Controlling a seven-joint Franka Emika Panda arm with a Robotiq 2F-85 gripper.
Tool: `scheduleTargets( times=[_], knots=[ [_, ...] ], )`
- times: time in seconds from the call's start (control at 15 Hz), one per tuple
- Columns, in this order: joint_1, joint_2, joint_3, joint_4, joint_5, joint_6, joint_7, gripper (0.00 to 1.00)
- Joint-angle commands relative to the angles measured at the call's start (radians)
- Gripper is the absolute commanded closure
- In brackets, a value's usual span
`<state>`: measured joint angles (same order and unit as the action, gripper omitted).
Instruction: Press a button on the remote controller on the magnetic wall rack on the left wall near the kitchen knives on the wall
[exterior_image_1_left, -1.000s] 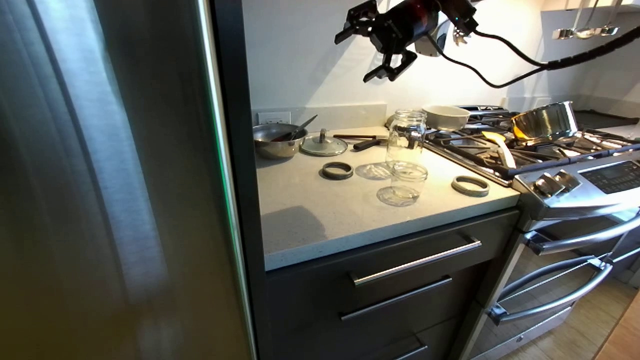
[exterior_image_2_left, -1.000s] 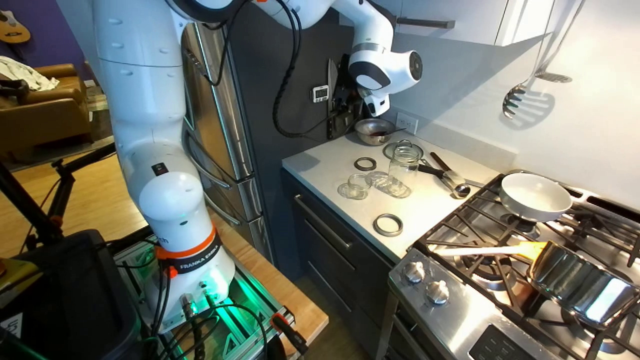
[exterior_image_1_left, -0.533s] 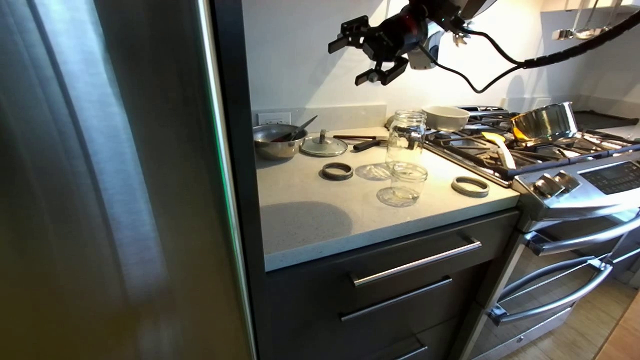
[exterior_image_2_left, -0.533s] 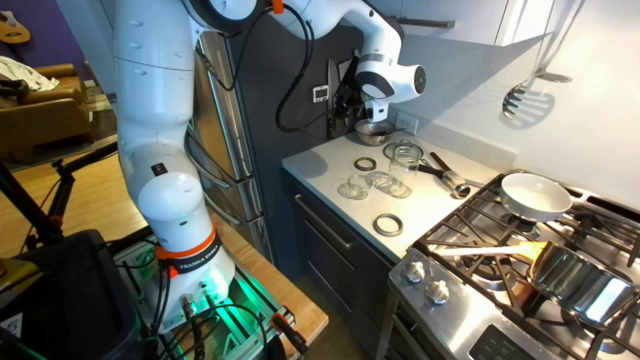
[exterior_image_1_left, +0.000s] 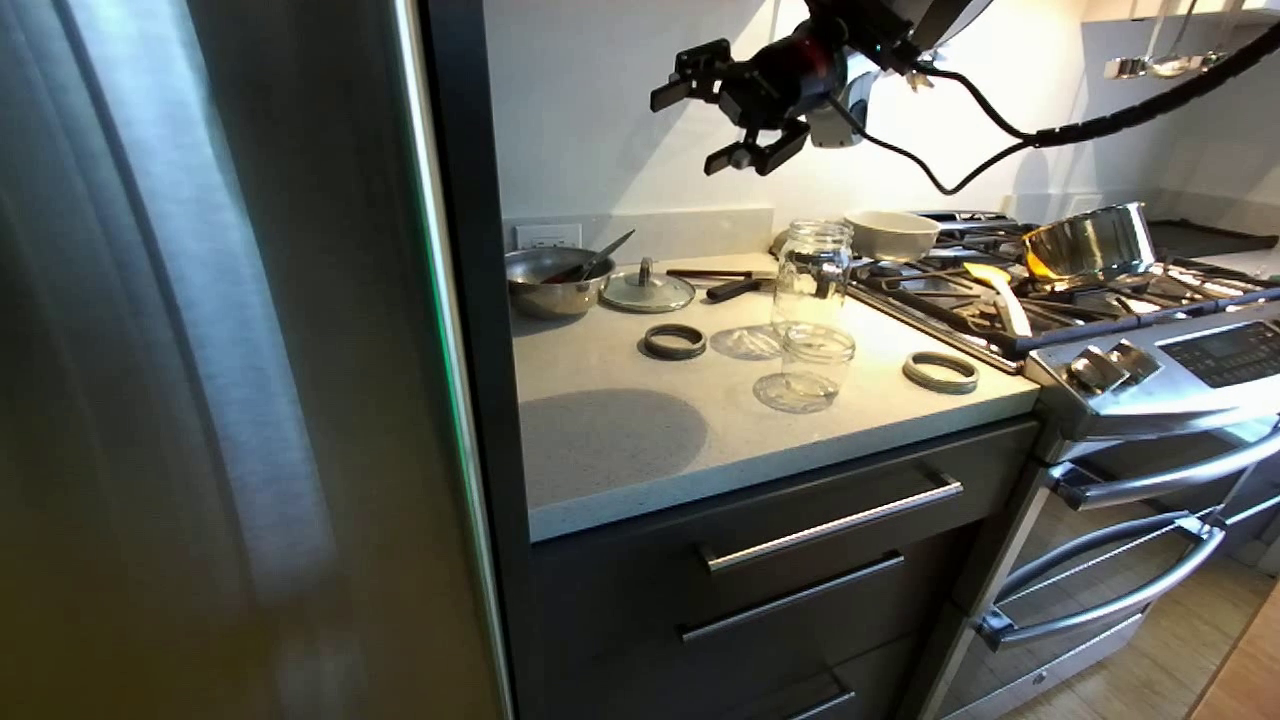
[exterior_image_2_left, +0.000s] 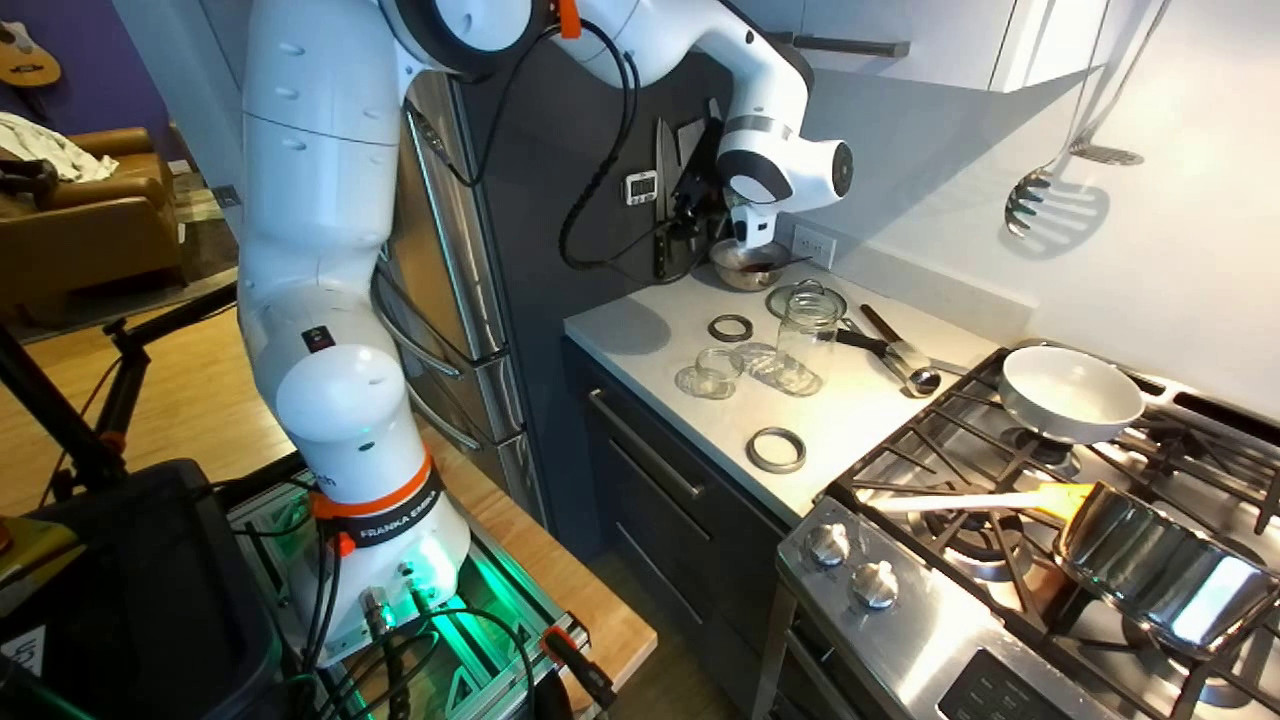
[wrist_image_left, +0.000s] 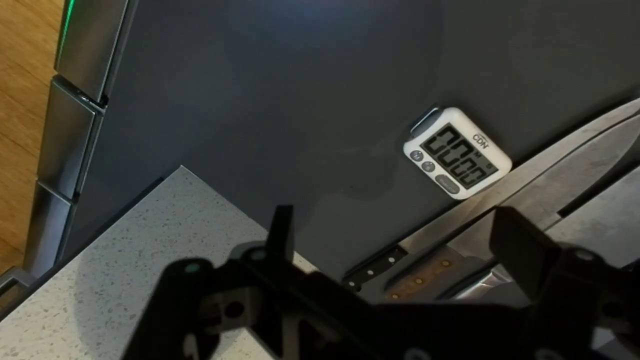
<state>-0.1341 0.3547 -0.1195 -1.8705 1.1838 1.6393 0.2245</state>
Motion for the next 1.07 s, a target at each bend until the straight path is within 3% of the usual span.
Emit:
scheduleTargets(
  times=[0.0, 0.47, 1.0],
  knots=[
    [-0.006, 0.042, 0.012, 0.009, 0.082, -0.015, 0.018, 0.00],
    [-0.006, 0.132, 0.036, 0.024, 0.286, -0.028, 0.135, 0.00],
    [-0.001, 0.234, 0.057, 0.085, 0.390, -0.094, 0.287, 0.00]
  ],
)
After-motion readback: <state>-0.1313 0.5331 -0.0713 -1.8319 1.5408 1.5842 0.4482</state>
